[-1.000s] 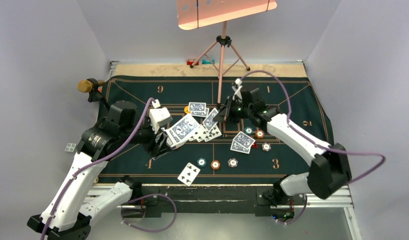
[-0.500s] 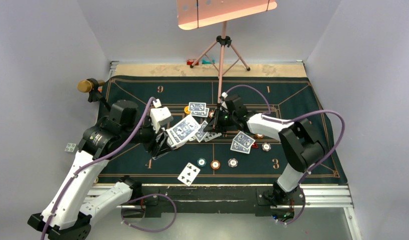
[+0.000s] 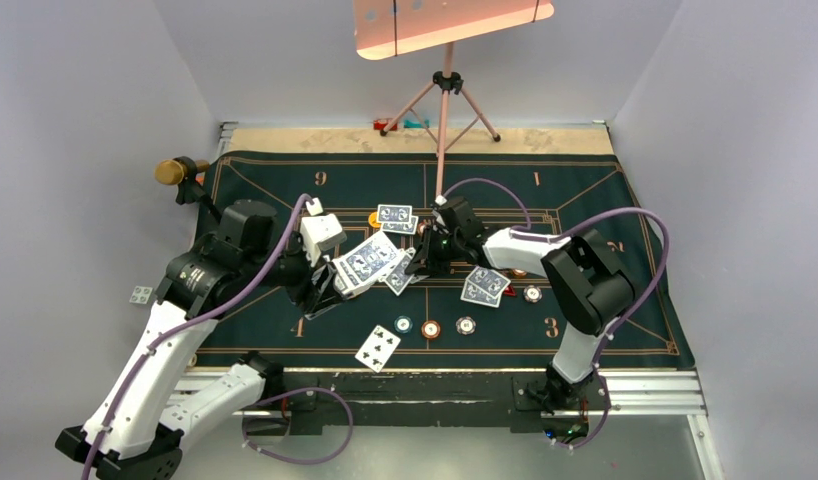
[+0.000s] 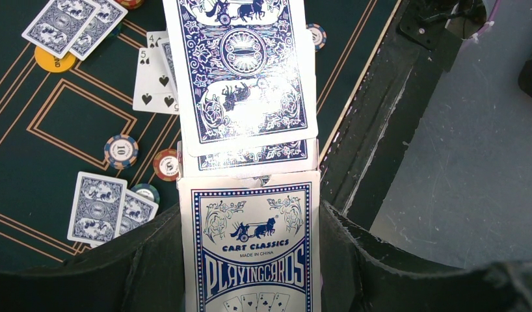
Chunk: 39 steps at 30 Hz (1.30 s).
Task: Distribute texas hold em gaming equipment
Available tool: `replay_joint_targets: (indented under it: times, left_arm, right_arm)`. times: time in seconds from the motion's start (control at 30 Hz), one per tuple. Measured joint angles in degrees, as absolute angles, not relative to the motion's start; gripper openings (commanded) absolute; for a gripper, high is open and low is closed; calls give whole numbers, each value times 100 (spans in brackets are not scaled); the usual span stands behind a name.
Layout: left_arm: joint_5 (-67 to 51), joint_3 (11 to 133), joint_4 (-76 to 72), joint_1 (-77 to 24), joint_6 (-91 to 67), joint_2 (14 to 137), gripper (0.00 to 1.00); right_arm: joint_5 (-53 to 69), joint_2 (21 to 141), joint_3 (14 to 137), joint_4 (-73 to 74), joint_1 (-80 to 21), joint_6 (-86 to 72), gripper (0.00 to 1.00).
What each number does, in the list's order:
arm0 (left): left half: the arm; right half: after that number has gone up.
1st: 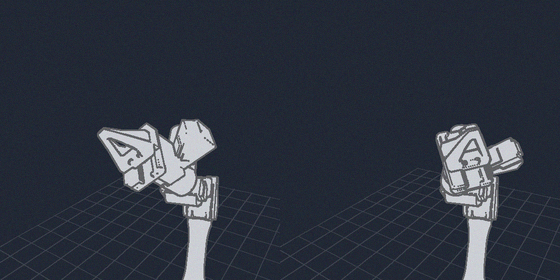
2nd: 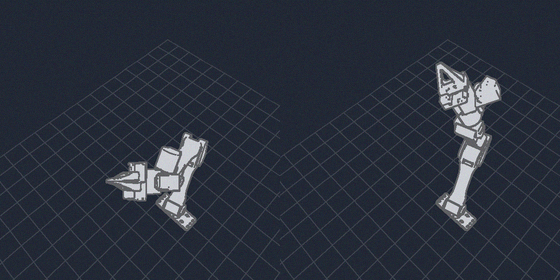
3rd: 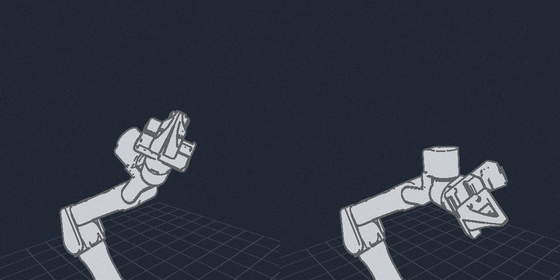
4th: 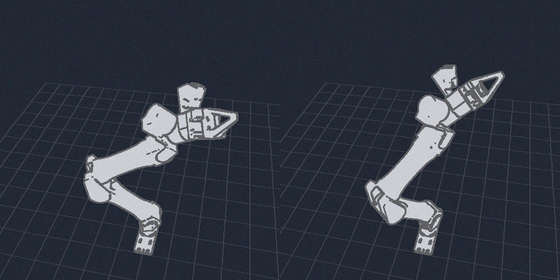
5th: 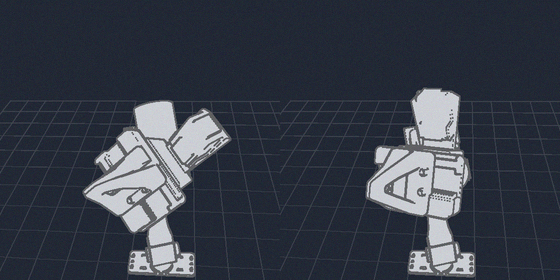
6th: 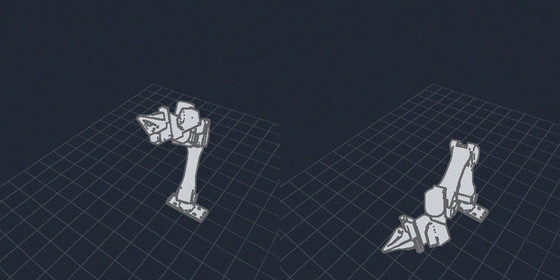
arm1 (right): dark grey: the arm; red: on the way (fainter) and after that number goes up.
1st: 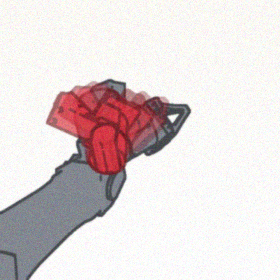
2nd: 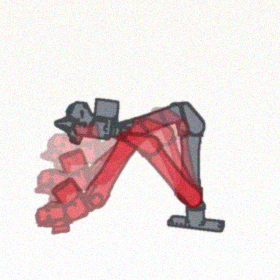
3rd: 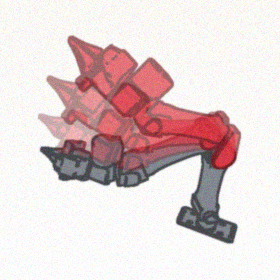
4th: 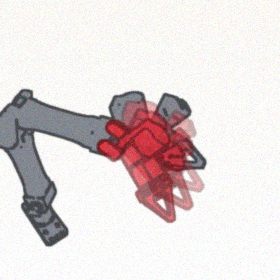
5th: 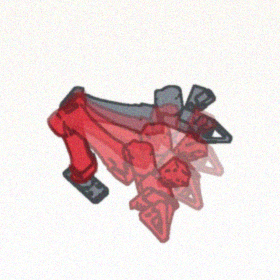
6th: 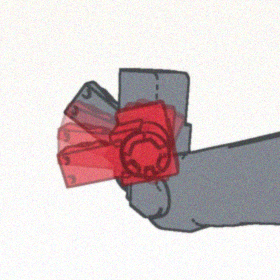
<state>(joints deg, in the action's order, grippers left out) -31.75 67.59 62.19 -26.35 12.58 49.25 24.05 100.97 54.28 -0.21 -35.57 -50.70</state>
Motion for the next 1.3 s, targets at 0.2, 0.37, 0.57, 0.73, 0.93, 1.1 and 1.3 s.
replay_joint_targets:
  times: [0.2, 0.37, 0.57, 0.73, 0.93, 1.1, 1.3]
  left_arm:
    - [-3173, 6761, 6224, -2635, 1260, 4873, 0]
    - [-3173, 6761, 6224, -2635, 1260, 4858, 0]
    - [-3175, 6761, 6224, -2635, 1260, 4856, 0]
    - [-3175, 6761, 6224, -2635, 1258, 4836, 0]
    - [-3175, 6761, 6224, -2635, 1258, 4825, 0]
    - [-3214, 6761, 6219, -2635, 1258, 4827, 0]
    - [-3253, 6761, 6217, -2635, 1256, 4847, 0]
  right_arm:
    - [2239, 10261, 5505, 449, -3557, -4904, 43]
    - [2132, 10182, 5507, 823, -3557, -4786, 51]
    - [1787, 9647, 5739, 1712, -3557, -4512, 69]
    - [1483, 8954, 6193, 2355, -3557, -4274, 85]
    - [1590, 7885, 7041, 2714, -3555, -4128, 90]
    - [2078, 7288, 7323, 2532, -3542, -4169, 92]
    - [2665, 7227, 7227, 2121, -3638, -4379, 94]
